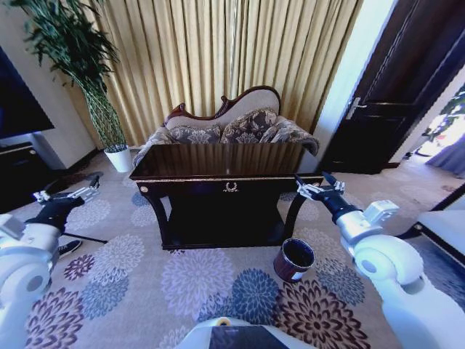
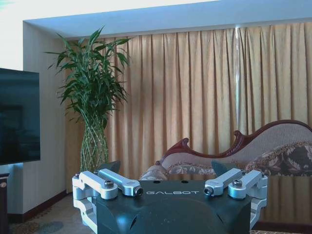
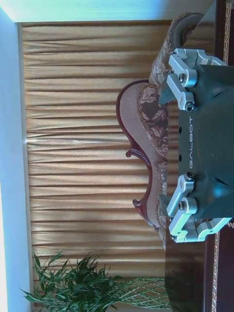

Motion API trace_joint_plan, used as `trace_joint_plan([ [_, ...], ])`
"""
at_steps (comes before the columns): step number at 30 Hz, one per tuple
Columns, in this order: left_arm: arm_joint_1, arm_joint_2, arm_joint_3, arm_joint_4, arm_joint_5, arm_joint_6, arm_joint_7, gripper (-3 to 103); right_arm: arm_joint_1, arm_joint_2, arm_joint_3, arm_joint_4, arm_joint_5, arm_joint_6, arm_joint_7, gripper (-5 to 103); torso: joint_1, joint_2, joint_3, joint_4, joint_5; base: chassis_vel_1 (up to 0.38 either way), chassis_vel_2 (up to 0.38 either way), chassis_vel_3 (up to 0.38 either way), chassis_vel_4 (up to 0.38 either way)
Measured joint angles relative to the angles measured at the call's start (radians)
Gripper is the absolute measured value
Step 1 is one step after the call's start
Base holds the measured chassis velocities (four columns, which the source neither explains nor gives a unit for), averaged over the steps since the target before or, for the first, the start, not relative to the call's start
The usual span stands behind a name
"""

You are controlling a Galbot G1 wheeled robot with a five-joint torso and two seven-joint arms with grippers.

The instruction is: Move to the front of the table and place the trash on the table into the trash bin.

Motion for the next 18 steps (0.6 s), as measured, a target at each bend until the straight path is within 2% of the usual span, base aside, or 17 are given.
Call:
trace_joint_plan([
  [18,-0.004,0.008,0.0,-0.005,-0.001,-0.002,0.001,100,0.002,-0.001,0.011,-0.016,0.003,0.008,-0.004,100,0.0,0.0,0.0,0.0,0.0001,0.058,-0.053,-0.053,0.067],
])
